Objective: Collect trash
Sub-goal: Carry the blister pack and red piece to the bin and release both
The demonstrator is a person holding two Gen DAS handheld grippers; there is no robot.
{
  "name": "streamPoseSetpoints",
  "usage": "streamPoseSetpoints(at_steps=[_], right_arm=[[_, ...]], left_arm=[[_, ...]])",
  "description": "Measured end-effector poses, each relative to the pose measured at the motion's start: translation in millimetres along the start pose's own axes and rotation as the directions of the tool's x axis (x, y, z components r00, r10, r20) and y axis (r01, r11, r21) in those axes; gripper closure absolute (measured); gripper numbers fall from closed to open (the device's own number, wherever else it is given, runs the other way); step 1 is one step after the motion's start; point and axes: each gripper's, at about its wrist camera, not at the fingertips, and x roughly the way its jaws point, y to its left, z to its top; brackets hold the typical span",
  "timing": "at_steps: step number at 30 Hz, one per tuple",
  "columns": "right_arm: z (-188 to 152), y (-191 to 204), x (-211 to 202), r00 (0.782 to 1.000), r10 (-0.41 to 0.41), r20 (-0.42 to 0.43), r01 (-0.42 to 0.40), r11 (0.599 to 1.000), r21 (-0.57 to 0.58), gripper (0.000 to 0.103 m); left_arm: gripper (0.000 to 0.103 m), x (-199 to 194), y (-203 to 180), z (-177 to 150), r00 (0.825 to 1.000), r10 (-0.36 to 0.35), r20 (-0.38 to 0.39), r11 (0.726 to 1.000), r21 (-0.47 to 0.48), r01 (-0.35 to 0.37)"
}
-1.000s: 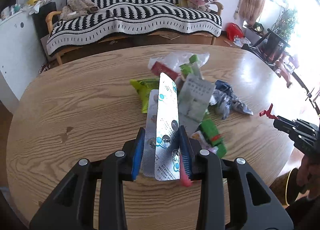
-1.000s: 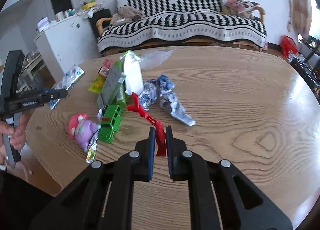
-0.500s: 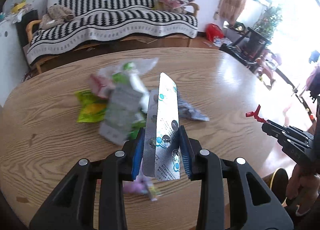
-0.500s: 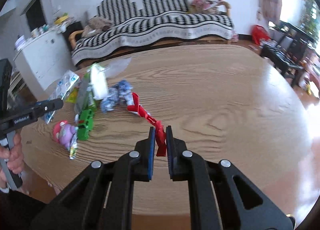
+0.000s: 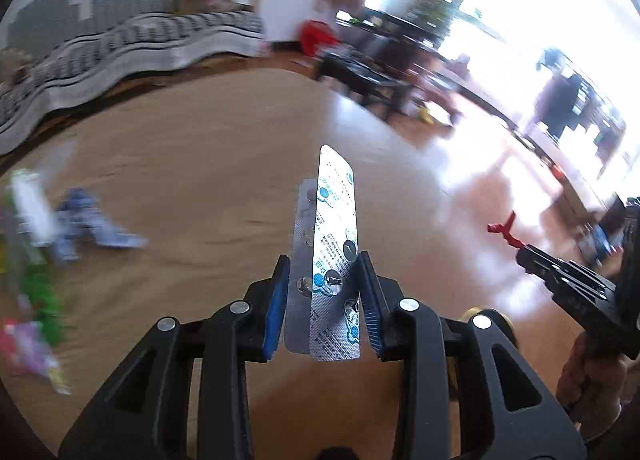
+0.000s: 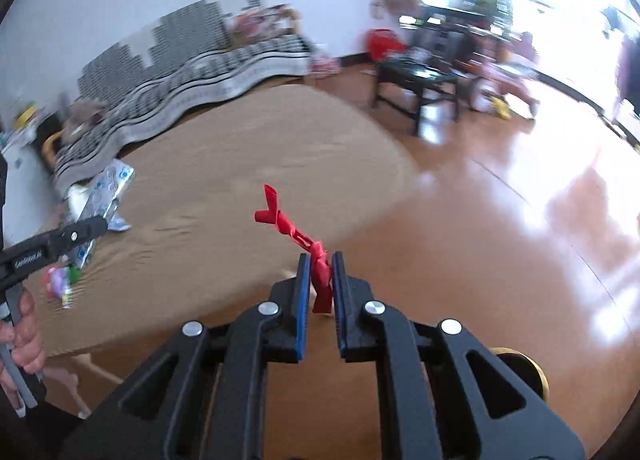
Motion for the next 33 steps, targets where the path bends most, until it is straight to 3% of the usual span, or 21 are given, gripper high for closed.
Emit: streamPoseSetpoints(at_steps=[6,10,13,19,22,26,28,33], right_arm=[[-39.8,-112.4,-39.2,0.99,-0.14,-0.007,0.14,0.982,0.123,0.092],[-71.9,-167.1,-55.3,0.98,-0.196,-0.036,0.199,0.958,0.208,0.092],[-95.6,-195.3,-60.9,0.973,-0.222,-0.063,0.23,0.94,0.253,0.092],[-142.5,-229.9,-58.0,0.964,-0.237,-0.117,0.262,0.909,0.322,0.092],[-165.2,-238.3,-54.4,0.963,-0.228,-0.144,0.265,0.9,0.346,0.092],[-192.0,-245.3,-44.1,0.958,-0.217,-0.186,0.273,0.887,0.373,0.092],[-193.3,-245.9,-36.8,0.955,-0.217,-0.205,0.281,0.883,0.375,0.092],[-198.7,-242.9,-29.0,0.948,-0.219,-0.233,0.294,0.882,0.369,0.092]], left_arm=[[0.07,35.7,-144.8,-11.7,0.988,-0.132,-0.076,0.979,0.144,0.142],[0.07,55.5,-218.7,-39.1,0.97,-0.195,-0.148,0.957,0.187,0.221],[0.07,79.8,-259.2,-65.9,0.958,-0.195,-0.21,0.949,0.206,0.239],[0.07,129.5,-294.2,-118.2,0.933,-0.159,-0.322,0.941,0.237,0.242],[0.069,145.8,-294.3,-139.0,0.909,-0.155,-0.387,0.936,0.237,0.261],[0.069,157.4,-298.1,-155.6,0.901,-0.117,-0.417,0.921,0.293,0.255],[0.069,165.0,-300.1,-159.0,0.891,-0.118,-0.439,0.923,0.282,0.261],[0.069,177.8,-304.9,-159.2,0.887,-0.095,-0.452,0.922,0.296,0.249]])
